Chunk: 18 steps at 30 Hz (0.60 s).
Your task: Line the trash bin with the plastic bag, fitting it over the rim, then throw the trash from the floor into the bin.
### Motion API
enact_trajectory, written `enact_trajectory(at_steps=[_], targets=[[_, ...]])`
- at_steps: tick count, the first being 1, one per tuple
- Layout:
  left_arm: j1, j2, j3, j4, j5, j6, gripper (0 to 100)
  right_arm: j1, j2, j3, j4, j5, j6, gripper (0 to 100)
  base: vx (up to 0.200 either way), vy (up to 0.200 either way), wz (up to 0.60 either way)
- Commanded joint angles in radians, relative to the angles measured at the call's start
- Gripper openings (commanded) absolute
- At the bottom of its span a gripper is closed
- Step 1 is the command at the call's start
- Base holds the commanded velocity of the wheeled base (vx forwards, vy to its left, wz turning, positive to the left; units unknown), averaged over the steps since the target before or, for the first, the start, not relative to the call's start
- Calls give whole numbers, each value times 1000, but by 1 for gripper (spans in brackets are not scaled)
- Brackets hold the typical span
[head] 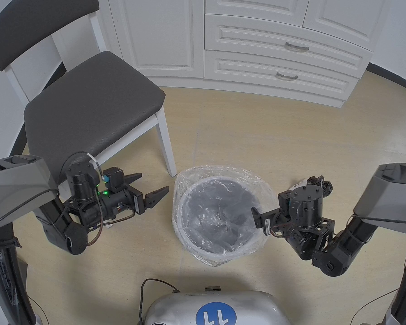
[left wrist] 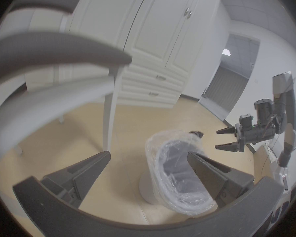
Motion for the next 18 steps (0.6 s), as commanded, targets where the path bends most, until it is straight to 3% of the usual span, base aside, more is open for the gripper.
enact_trajectory(at_steps=[1, 6, 18], targets=[[-88, 70, -239, 259, 158, -58, 100, -40, 199, -120, -80, 3, 126, 100, 0, 0, 0], [-131, 74, -349, 463, 205, -96, 100, -49, 209, -190, -74, 3, 175, 100, 0, 0, 0], [-123, 136, -431, 474, 241, -167, 100, -79, 254, -279, -84, 3, 258, 100, 0, 0, 0]])
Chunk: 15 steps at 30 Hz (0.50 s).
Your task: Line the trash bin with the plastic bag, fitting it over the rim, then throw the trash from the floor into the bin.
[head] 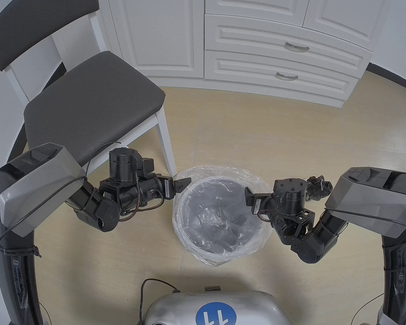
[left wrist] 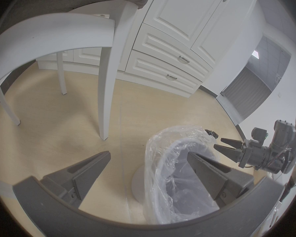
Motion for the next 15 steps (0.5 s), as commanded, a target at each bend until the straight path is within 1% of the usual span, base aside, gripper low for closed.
enact_trajectory(at_steps=[1, 6, 7, 11, 15], targets=[[2, 42, -35, 2, 1, -6, 100, -23, 46, -32, -4, -1, 4, 100, 0, 0, 0], [4, 75, -47, 2, 1, -6, 100, -49, 60, -61, -1, 1, 5, 100, 0, 0, 0], [8, 98, -61, 2, 1, -6, 100, -62, 63, -73, -1, 1, 5, 100, 0, 0, 0], [19, 135, -99, 2, 3, -9, 100, -78, 65, -88, -1, 1, 7, 100, 0, 0, 0], [46, 161, -152, 9, 12, -50, 100, -96, 79, -111, -1, 2, 7, 100, 0, 0, 0]])
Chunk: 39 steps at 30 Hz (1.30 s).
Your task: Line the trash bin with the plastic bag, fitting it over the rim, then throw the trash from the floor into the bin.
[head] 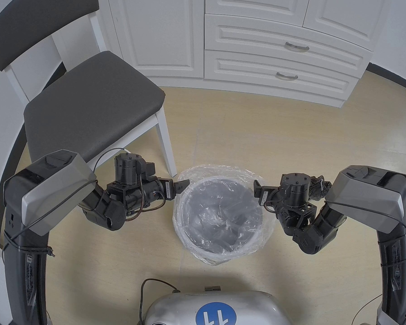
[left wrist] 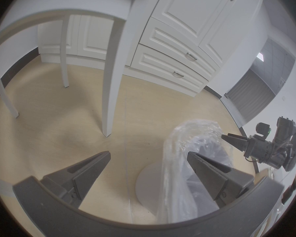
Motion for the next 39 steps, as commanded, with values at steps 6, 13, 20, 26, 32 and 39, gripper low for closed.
enact_trajectory(at_steps=[6, 13, 20, 26, 32, 39], targets=[[57, 86, -95, 20, 11, -25, 100, -27, 40, -49, 5, 1, 21, 100, 0, 0, 0], [59, 143, -133, 26, 11, -25, 100, -38, 61, -81, 0, 4, 46, 100, 0, 0, 0], [64, 176, -158, 26, 13, -27, 100, -54, 95, -126, 7, 5, 70, 100, 0, 0, 0], [64, 178, -156, 29, 13, -27, 100, -68, 123, -130, 11, 28, 72, 100, 0, 0, 0], [76, 179, -158, 112, 13, -24, 100, -74, 173, -135, 11, 48, 75, 100, 0, 0, 0], [93, 193, -167, 148, 8, -16, 100, -58, 141, -114, 7, 51, 104, 100, 0, 0, 0]])
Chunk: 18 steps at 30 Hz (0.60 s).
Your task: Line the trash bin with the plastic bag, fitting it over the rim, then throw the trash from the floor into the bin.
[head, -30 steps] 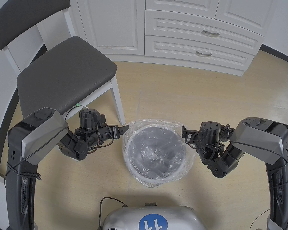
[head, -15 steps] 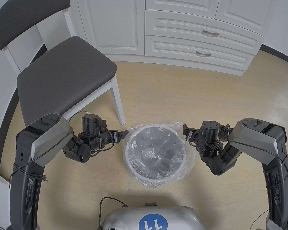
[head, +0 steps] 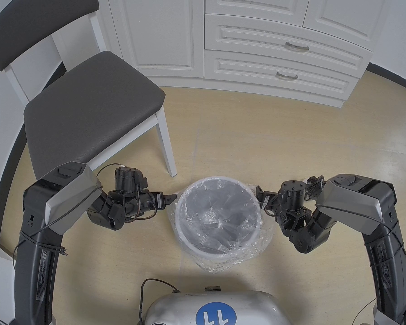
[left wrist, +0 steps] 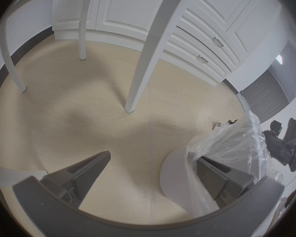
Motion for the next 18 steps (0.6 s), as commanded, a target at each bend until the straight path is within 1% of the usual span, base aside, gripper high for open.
enact_trajectory(at_steps=[1, 3, 6, 8, 10, 11, 12, 13, 14, 18], targets=[[8, 6, -3, 1, -2, -1, 100, 10, -34, 23, -4, 1, 4, 100, 0, 0, 0], [8, 6, -3, 0, -2, -1, 100, 11, -44, 29, -6, 1, 4, 100, 0, 0, 0], [8, -26, 9, -11, -5, -5, 100, 15, -146, 81, 7, 1, -5, 100, 0, 0, 0], [8, -43, 14, -9, -5, -6, 100, 15, -170, 93, 13, 1, -10, 100, 0, 0, 0], [8, -87, 45, -11, -11, -8, 100, 13, -239, 126, 62, -1, -31, 100, 0, 0, 0], [8, -87, 45, -11, -11, -8, 100, 13, -239, 126, 62, -1, -31, 100, 0, 0, 0], [8, -121, 66, -11, -11, -6, 100, 5, -294, 161, 122, -1, -51, 100, 0, 0, 0], [8, -127, 71, -11, -13, -6, 100, 5, -304, 170, 140, -1, -56, 100, 0, 0, 0], [6, -147, 88, -11, -13, -5, 100, 1, -334, 189, 197, -1, -70, 100, 0, 0, 0], [1, -173, 115, -11, -19, -1, 100, -15, -362, 221, 323, 1, -87, 100, 0, 0, 0]])
